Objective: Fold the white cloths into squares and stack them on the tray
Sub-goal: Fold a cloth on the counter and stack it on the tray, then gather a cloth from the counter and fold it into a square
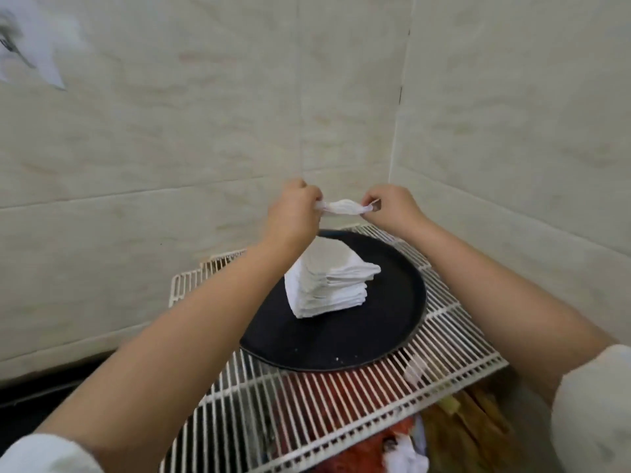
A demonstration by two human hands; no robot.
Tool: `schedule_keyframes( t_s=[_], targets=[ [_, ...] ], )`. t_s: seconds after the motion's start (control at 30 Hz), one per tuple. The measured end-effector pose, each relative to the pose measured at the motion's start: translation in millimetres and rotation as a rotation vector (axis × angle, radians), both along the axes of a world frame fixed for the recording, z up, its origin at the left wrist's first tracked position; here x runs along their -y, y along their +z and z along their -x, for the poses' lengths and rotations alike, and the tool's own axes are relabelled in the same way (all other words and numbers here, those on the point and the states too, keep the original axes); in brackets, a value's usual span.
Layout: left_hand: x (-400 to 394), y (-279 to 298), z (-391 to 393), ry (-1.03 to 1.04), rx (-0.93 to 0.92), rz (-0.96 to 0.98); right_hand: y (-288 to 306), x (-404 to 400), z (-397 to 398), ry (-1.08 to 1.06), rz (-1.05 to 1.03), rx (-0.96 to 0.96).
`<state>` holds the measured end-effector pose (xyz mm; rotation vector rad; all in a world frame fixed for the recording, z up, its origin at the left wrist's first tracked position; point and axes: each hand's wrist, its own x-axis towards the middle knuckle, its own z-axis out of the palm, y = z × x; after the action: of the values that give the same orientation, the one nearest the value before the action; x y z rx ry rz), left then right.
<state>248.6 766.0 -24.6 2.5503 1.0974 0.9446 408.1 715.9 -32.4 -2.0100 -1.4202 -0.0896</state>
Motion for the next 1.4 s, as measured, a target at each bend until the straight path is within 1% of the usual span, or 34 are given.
schedule_keyframes(
  t_s=[0.1,0.17,0.33,0.57,0.67,0.8,0.93,1.03,1.13,1.23,1.4],
  targets=[
    [13.8,-33.9,-7.8,0.011,-0.095,0.066,-43.5,11.2,-19.5,0.124,0.098,-0.064],
    [20.2,-48.5,-7.3,0.032,-0.127,0.069,-58.8,19.6,-26.3,0.205,0.119,-0.072],
    [27.2,-53.8,-4.1,0.123,-0.134,0.089,-67.2,27.6,-34.0,0.314,0.093,-0.085],
    [41.3,-51.7,-7.7,0.110,-0.186,0.063,-70.4,24.6,-36.5,0.345,0.008,-0.114],
    [41.5,-56.9,-1.9,0.106,-0.266,0.080,-73.3,26.6,-36.0,0.351,0.032,-0.047],
    [40.5,-56.7,4.9,0.094,-0.376,0.081,-73.6,31.9,-34.5,0.352,0.163,0.080],
    [43.1,-52.0,17.6,0.173,-0.446,0.021,-60.3,35.7,-22.3,0.272,0.225,0.212],
    [45.5,-46.5,47.1,0.301,-0.527,-0.026,-40.7,37.9,15.0,0.254,0.239,0.308],
    [53.3,-38.6,103.3,0.433,-0.516,-0.056,-21.7,35.8,79.7,0.310,0.193,0.413],
    [75.9,-33.0,186.9,0.587,-0.514,-0.037,-10.7,35.8,164.6,0.419,0.185,0.469],
    [149.6,-33.0,351.8,0.865,-0.551,0.020,-12.3,57.9,326.9,0.648,0.231,0.460]
  ],
)
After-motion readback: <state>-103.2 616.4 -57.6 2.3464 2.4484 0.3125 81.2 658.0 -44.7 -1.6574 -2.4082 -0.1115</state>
